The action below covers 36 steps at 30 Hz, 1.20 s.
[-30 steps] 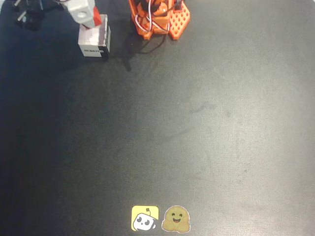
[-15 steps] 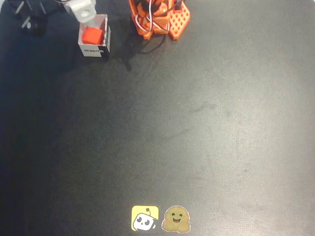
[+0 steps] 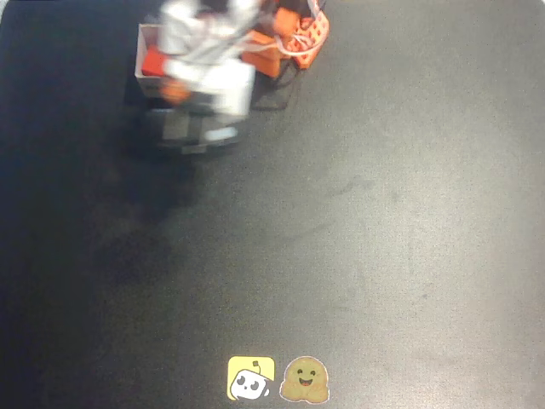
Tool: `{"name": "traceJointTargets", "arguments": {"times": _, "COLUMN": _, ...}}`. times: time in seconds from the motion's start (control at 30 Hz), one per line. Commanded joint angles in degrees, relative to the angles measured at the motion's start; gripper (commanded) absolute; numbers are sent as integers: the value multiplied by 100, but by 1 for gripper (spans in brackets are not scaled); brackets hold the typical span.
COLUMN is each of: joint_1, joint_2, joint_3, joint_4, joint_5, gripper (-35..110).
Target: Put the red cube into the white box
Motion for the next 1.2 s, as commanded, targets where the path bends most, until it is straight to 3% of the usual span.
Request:
{"name": "traceJointTargets", "arguments": {"times": 0.0, "joint_1": -624, "joint_2": 1283, "joint_3": 598, "joint_4": -105, "joint_5": -44, "gripper": 0}}
{"name": "traceJointTargets", "arguments": {"times": 0.13, "joint_1": -1055, "joint_2": 2874, "joint_3": 1512, "joint_4": 53, "joint_5": -44, "gripper": 0}}
{"name": "traceJointTargets", "arguments": {"times": 0.47, "joint_1": -1415, "joint_2": 2918, "joint_3": 2593, "joint_4": -606, "joint_5": 316, "gripper": 0}}
{"name": "traceJointTargets", "arguments": {"times": 0.73, "joint_1": -1336, "joint_2": 2918, "joint_3": 2593, "joint_4": 1081, "joint_5": 563, "gripper": 0}}
{"name": "traceJointTargets", "arguments": {"times": 1.17, "joint_1": -1345, "joint_2": 2909, "joint_3": 2593, "joint_4": 1081, "joint_5": 563, "gripper": 0}}
